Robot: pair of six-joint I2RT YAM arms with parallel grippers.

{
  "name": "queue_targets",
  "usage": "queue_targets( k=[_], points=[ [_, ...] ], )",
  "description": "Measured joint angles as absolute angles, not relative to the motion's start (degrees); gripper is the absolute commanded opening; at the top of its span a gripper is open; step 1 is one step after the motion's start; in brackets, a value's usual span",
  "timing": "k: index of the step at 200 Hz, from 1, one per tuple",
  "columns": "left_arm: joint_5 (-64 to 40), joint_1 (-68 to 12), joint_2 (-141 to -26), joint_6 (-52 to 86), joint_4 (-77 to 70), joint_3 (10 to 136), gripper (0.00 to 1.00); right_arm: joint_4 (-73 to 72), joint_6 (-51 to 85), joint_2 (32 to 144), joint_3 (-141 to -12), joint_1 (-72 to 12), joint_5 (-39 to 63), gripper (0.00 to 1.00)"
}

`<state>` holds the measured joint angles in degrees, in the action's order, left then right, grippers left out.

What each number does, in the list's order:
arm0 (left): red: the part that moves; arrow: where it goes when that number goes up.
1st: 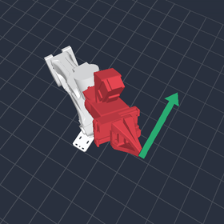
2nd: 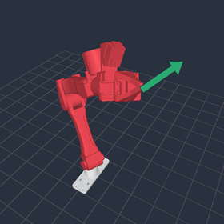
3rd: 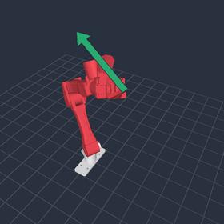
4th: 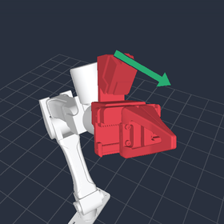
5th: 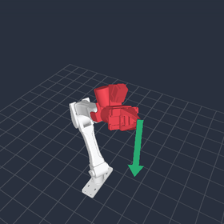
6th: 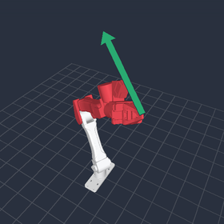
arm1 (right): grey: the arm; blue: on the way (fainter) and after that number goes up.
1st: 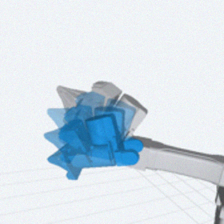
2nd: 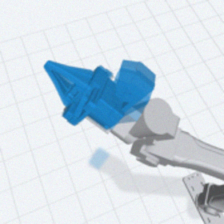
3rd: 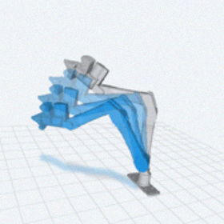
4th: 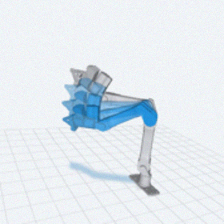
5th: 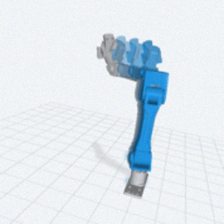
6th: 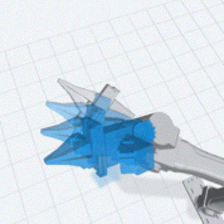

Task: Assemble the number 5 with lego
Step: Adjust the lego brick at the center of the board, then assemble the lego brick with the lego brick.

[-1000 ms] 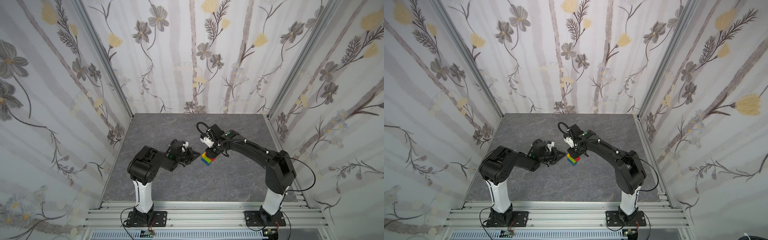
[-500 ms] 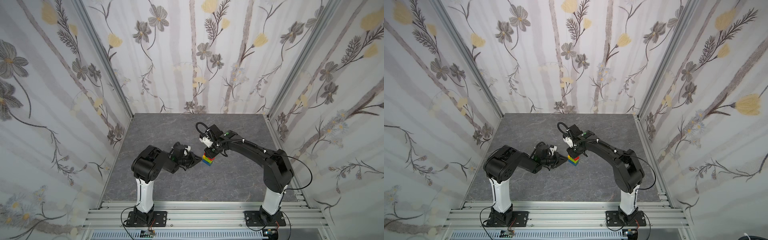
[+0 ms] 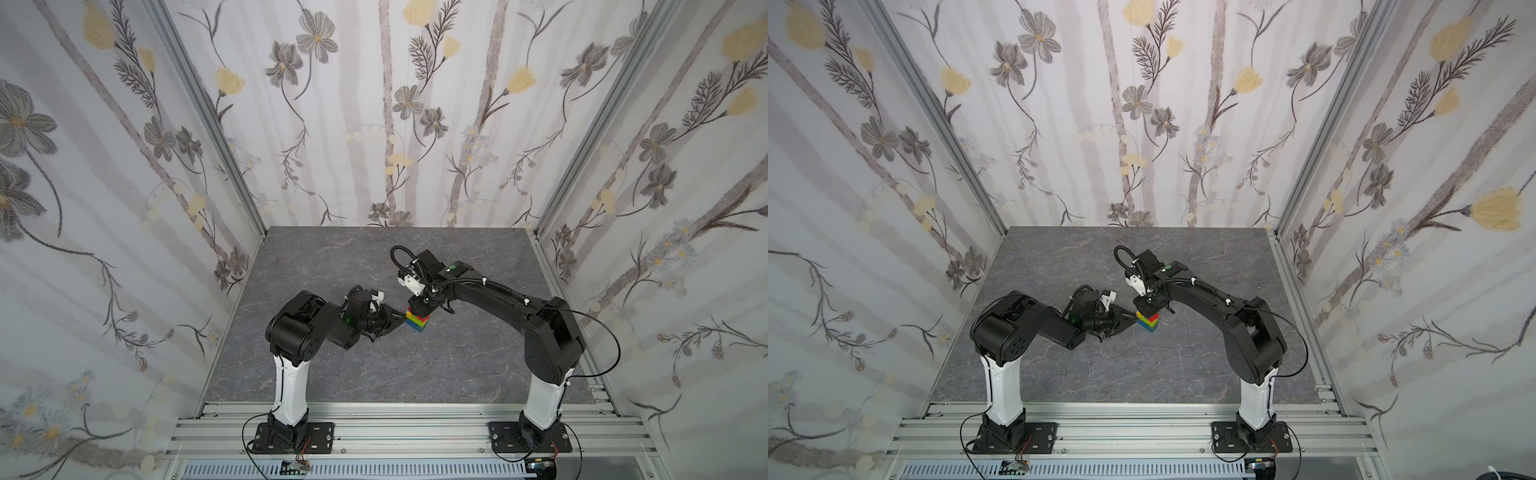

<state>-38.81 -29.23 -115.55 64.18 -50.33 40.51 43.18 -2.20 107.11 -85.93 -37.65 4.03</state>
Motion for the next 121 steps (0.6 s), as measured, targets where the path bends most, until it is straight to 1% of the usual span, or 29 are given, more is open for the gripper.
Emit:
queue_targets(
  k=[121],
  points=[
    [-38.85,-29.76,-116.31,64.14,-51.11,41.34,0.25,43.22,-5.76,107.92,-86.08,-37.54,2.17,0.07]
  ],
)
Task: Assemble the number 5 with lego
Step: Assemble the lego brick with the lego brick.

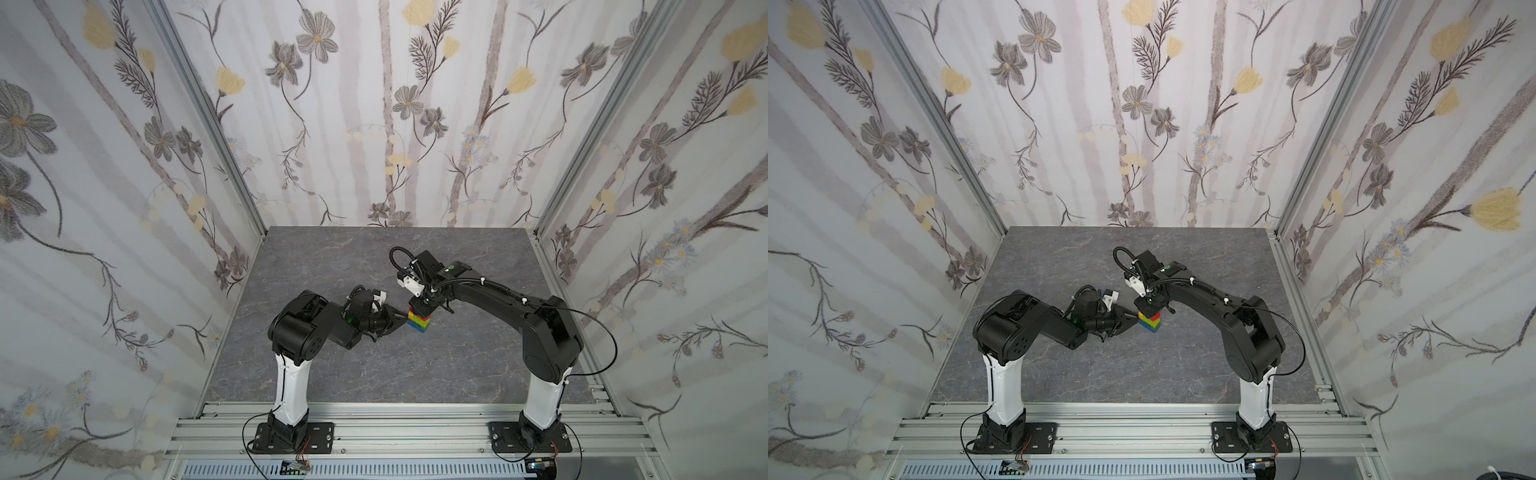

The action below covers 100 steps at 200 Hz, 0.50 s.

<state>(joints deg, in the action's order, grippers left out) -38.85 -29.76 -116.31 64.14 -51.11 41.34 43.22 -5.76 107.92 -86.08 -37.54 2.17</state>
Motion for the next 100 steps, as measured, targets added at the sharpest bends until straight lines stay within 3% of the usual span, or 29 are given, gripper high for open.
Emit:
queue_targets(
  k=[100],
  points=[
    [-38.83,-29.85,-116.31,64.14,-51.03,41.93,0.25,43.22,-7.55,108.29,-86.02,-37.60,2.20,0.08]
  ],
)
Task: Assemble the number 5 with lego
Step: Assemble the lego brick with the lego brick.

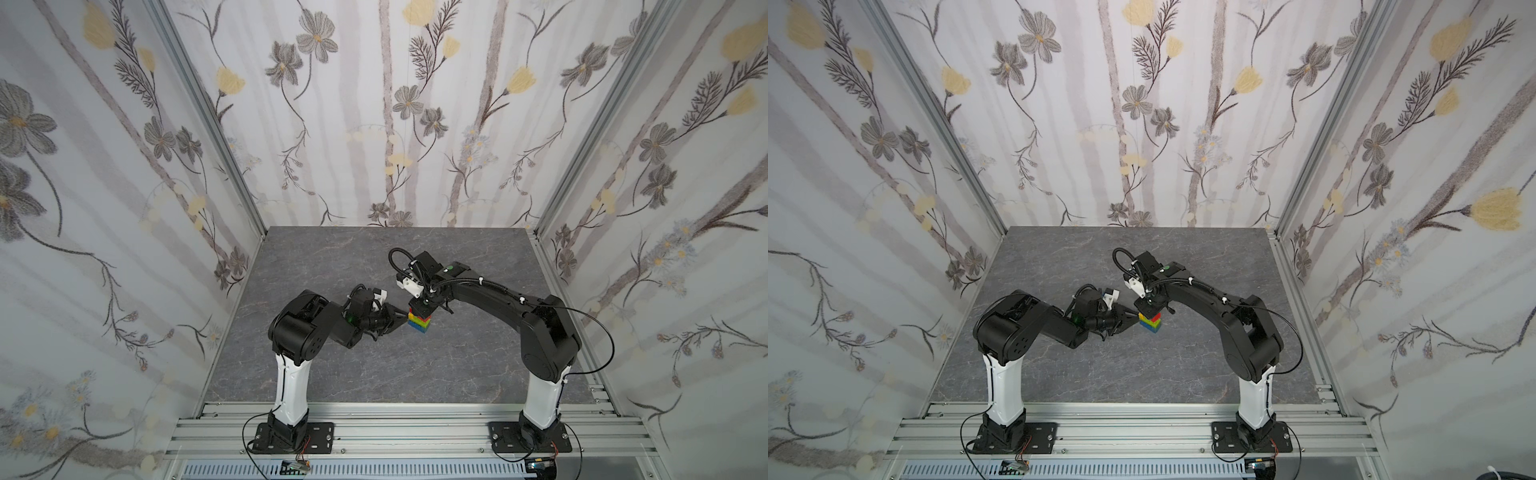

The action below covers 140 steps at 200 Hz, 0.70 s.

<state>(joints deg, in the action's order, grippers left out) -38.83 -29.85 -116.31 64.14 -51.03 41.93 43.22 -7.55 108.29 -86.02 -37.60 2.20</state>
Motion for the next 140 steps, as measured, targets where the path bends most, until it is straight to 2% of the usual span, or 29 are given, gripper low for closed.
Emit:
queue_targets(
  k=[78,104,128,140],
  points=[
    [-38.59,-29.87,-115.07,64.55,-50.37,42.26,0.27,43.33,-8.21,107.20,-85.82,-37.67,2.17,0.08],
    [-38.35,-28.86,-114.13,65.45,-50.39,41.01,0.38,43.33,-8.19,106.45,-85.82,-37.71,2.17,0.08],
    [-37.54,-27.79,-113.19,66.70,-50.59,40.21,0.54,43.33,-8.19,105.69,-85.71,-37.71,2.17,0.08],
    [-37.54,-27.79,-113.03,67.90,-51.68,39.88,0.59,43.35,-8.16,105.30,-85.56,-37.71,2.17,0.08]
  ],
)
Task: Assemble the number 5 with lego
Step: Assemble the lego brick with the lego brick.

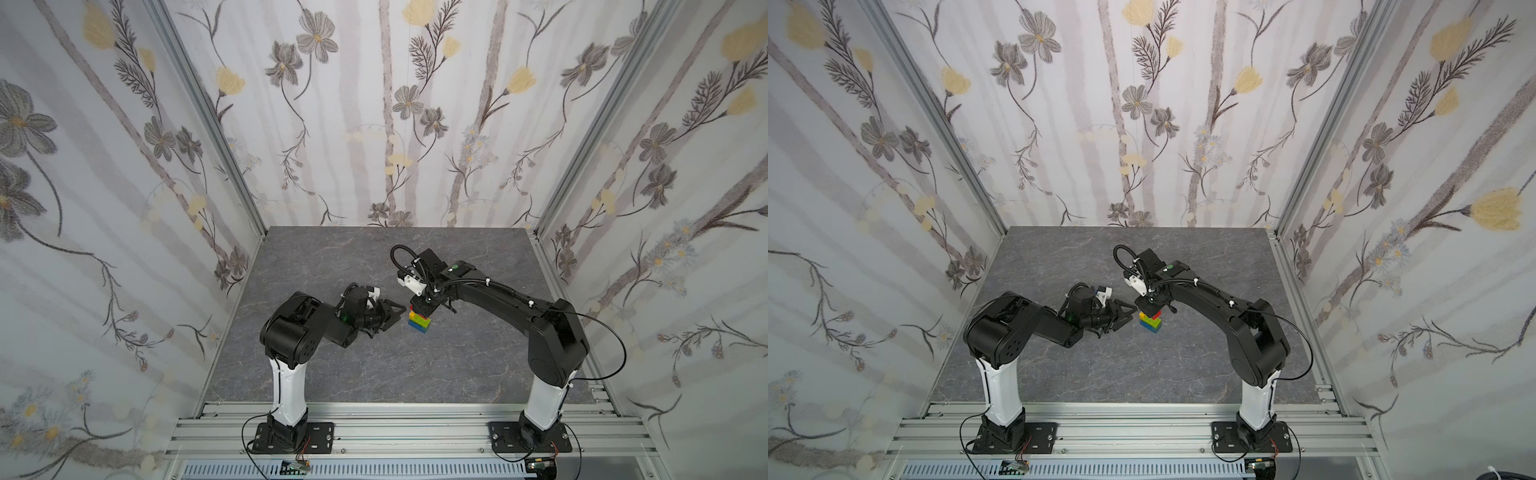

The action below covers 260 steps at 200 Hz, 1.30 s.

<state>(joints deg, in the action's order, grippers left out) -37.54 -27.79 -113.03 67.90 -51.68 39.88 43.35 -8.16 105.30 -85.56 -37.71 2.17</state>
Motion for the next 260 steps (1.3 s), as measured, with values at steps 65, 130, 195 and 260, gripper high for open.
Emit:
queue_targets(
  k=[65,130,195,260],
  points=[
    [-38.68,-27.75,-117.01,76.42,-65.93,39.44,0.71,43.38,-8.14,105.03,-85.10,-37.71,2.17,0.08],
    [-40.18,-28.05,-118.04,79.99,-73.10,39.79,0.76,43.35,-8.16,105.08,-84.49,-37.71,2.17,0.08],
    [-40.97,-28.95,-120.09,82.17,-76.58,40.73,0.80,43.27,-8.45,105.10,-83.77,-37.71,2.17,0.08],
    [-41.17,-29.65,-120.53,82.78,-76.84,40.91,0.80,43.11,-9.02,104.77,-82.74,-37.71,2.20,0.09]
  ],
)
